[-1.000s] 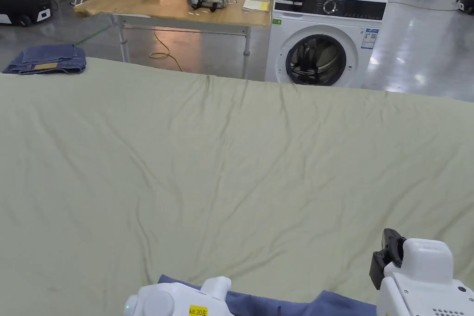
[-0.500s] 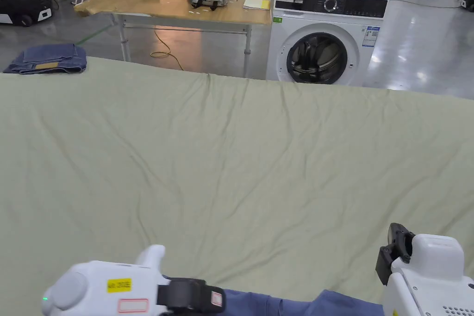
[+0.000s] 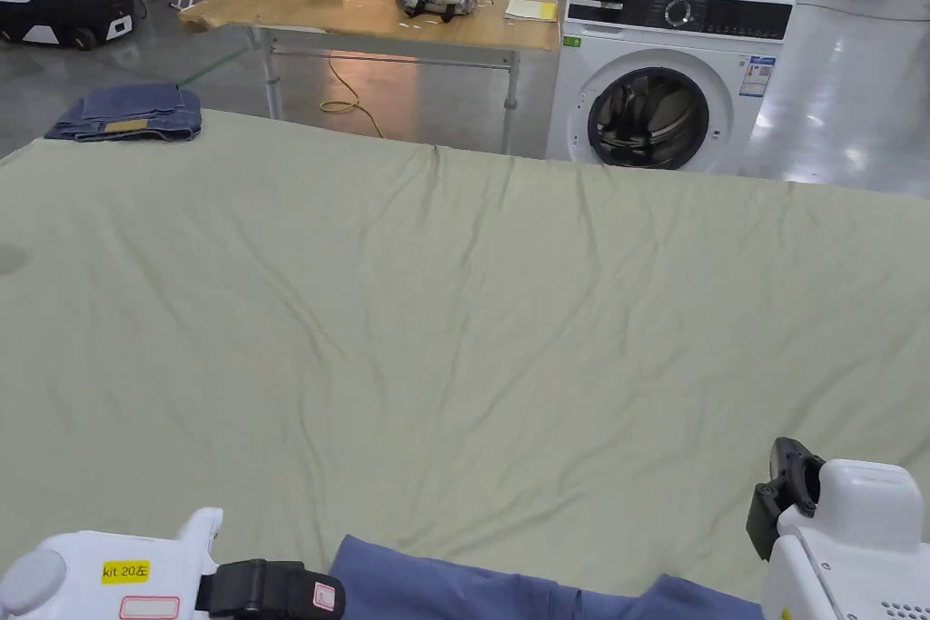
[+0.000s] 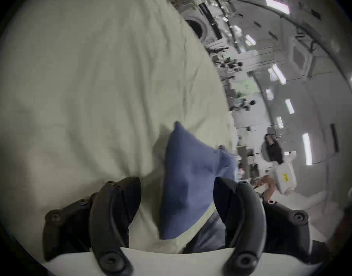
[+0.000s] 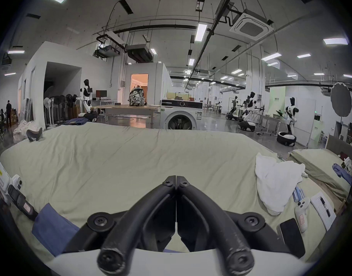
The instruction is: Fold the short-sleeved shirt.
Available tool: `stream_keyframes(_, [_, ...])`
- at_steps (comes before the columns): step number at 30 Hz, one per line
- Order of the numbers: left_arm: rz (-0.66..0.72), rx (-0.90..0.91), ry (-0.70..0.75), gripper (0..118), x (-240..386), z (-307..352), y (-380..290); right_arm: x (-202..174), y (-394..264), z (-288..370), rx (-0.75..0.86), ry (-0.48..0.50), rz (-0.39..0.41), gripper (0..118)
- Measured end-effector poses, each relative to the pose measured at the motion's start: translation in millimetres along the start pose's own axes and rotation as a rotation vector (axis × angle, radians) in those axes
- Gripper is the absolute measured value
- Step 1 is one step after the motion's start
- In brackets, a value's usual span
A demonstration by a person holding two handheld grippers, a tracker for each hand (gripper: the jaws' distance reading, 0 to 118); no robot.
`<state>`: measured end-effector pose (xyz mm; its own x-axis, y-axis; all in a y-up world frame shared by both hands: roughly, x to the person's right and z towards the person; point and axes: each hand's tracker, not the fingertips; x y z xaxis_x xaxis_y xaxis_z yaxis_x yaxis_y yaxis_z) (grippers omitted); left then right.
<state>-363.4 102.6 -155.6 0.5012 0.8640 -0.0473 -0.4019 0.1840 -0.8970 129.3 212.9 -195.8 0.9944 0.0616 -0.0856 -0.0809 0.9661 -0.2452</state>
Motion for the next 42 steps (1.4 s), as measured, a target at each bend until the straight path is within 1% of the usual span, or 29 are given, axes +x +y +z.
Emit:
stream_keyframes(1, [-0.001, 0.024, -0.061, 77, -2, -1, -1, 0, 0, 0, -0.002, 0.000, 0.002, 0])
stream_keyframes(3, [0.044, 0.026, -0.096, 76, -17, -12, 4, -1, -1, 0, -0.005, -0.001, 0.004, 0])
stream_keyframes(4, [0.050, 0.008, -0.116, 72, -19, -18, 5, -1, -2, 0, -0.007, 0.001, 0.004, 0])
stream_keyframes(6, [0.032, -0.003, -0.115, 47, -20, -30, 7, -1, -3, 0, -0.011, 0.000, 0.003, 0])
stream_keyframes(7, [0.023, -0.017, -0.101, 33, -18, -36, 7, -1, -3, 0, -0.012, 0.001, 0.001, 0])
stream_keyframes(8, [0.000, -0.029, -0.046, 13, -16, -42, 7, 0, -4, 0, -0.015, -0.001, 0.000, 0])
stream_keyframes(9, [0.004, -0.031, -0.039, 9, -17, -44, 7, 0, -4, 0, -0.016, -0.002, -0.001, 0])
stream_keyframes(11, [0.057, 0.001, -0.074, 6, -20, -39, 5, 2, -4, 0, -0.018, -0.003, -0.002, 0])
stream_keyframes(14, [-0.008, 0.012, -0.054, 4, -5, -27, 2, 4, -2, 2, -0.015, -0.008, 0.003, 0])
stream_keyframes(16, [-0.004, 0.022, -0.081, 4, 2, -17, 3, 5, -2, 2, -0.012, -0.011, 0.007, 0])
stream_keyframes(17, [-0.038, 0.052, -0.063, 4, 9, -10, 4, 6, -1, 2, -0.012, -0.012, 0.008, 0])
stream_keyframes(22, [-0.107, 0.125, 0.020, 4, 46, 37, 11, 8, -1, 1, -0.013, -0.012, 0.008, 0])
stream_keyframes(23, [-0.129, 0.144, 0.054, 4, 54, 49, 11, 8, 0, 1, -0.014, -0.012, 0.008, 0])
stream_keyframes(26, [-0.134, 0.183, 0.158, 4, 73, 84, 15, 8, 0, 0, -0.010, -0.010, 0.010, 0])
stream_keyframes(27, [-0.125, 0.190, 0.187, 4, 77, 91, 16, 7, 0, 0, -0.010, -0.007, 0.009, 0])
stream_keyframes(29, [-0.153, 0.201, 0.295, 4, 93, 102, 15, 5, 1, -2, -0.007, -0.002, 0.013, 0])
stream_keyframes(30, [-0.158, 0.199, 0.307, 4, 98, 103, 15, 5, 1, -3, -0.007, -0.003, 0.013, 0])
stream_keyframes(34, [-0.148, 0.188, 0.287, 4, 115, 93, 12, 4, 0, -4, -0.011, 0.005, -0.002, 0])
stream_keyframes(38, [-0.155, 0.161, 0.212, 4, 133, 74, 10, 3, -2, -3, -0.015, 0.009, -0.001, 0])
stream_keyframes(42, [-0.208, 0.109, 0.150, 4, 156, 49, 7, 6, -2, -3, -0.019, 0.004, 0.000, 0])
